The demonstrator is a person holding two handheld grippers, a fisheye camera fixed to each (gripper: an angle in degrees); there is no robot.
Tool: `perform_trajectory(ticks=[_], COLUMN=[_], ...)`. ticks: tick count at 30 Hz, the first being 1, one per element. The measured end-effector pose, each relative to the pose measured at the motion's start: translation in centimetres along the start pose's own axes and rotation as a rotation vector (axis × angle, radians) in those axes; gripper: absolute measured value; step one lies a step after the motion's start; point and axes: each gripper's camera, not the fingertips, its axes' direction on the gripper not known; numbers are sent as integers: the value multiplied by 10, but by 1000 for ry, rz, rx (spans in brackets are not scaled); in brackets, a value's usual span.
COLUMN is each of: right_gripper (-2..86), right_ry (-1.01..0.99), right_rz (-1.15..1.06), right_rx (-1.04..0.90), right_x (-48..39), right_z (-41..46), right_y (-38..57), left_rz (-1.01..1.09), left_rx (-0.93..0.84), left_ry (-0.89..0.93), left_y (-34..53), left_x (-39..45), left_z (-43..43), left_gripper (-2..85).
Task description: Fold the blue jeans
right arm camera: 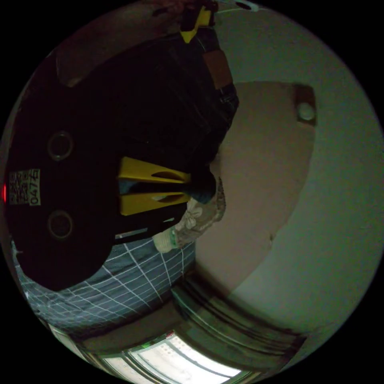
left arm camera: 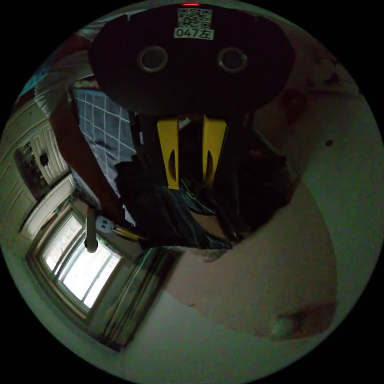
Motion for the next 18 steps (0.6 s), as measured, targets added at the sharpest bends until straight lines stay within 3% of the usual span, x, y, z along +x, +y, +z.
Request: perform_trajectory(ticks=[3,6,9,12,18], right_gripper=[25,57,57,21,6], right_ry=[54,-26,-115,-180,-158], right_rz=[-68,7,120,165,-43], right_rx=[-64,-51,-34,45,-72], right_x=[-30,-24,8,25,-42], right_z=[61,79,72,50,67], right_y=[-13,-25,-39,-52,-89], left_rz=[-17,-5,-20,133,354], left_rx=[22,81,149,174,-104], left_ry=[91,188,-30,-60,-318], left_y=[7,15,12,-17,-74], left_x=[-36,-61,-63,-26,53], left_z=[6,-21,-63,-91,-28], left_gripper=[101,94,7,-6,-9])
